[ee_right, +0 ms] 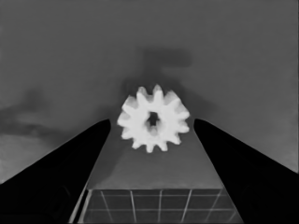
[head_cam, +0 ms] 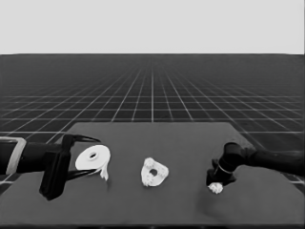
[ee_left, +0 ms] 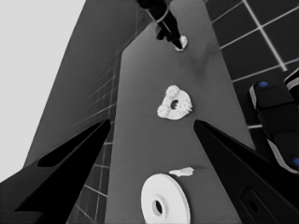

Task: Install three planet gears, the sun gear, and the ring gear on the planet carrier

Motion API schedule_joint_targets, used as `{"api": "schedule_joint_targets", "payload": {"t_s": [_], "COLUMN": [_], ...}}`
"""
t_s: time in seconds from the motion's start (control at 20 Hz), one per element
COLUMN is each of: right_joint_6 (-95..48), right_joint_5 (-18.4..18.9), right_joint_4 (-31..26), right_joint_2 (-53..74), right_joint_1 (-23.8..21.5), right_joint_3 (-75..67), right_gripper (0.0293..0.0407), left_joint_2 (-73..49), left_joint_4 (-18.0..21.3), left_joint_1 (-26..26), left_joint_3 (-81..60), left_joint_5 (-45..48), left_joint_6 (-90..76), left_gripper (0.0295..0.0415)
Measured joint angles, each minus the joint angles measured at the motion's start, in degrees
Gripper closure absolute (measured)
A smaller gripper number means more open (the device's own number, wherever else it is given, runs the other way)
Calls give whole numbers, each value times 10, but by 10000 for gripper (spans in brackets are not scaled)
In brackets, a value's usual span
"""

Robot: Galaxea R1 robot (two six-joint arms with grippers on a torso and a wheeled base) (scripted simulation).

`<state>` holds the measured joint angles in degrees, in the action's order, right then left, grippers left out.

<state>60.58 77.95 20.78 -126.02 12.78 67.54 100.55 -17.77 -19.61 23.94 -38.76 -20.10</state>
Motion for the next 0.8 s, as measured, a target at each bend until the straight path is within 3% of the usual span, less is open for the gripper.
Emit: {"api": "schedule_joint_targets", "payload": {"t_s": [0.2, 0.3, 0.35, 0.7, 0.8], "right_joint_6": [-1, -1, -1, -1, 15], "right_joint_5": [-3, -3, -3, -3, 47], "right_joint_4": [3, 4, 4, 4, -64], "right_joint_2": [-2, -2, -2, -2, 27], "right_joint_1": [4, 4, 4, 4, -76], "right_joint_3": [4, 4, 4, 5, -55], "right_gripper": [315, 386, 390, 390, 390], "left_joint_2": [0, 0, 0, 0, 0], "left_joint_4": [0, 0, 0, 0, 0], "left_joint_1": [0, 0, 0, 0, 0], "left_joint_3": [0, 0, 0, 0, 0], "left_joint_5": [0, 0, 0, 0, 0], "left_joint_6": [0, 0, 0, 0, 0], "left_gripper": [326, 326, 326, 326, 326]}}
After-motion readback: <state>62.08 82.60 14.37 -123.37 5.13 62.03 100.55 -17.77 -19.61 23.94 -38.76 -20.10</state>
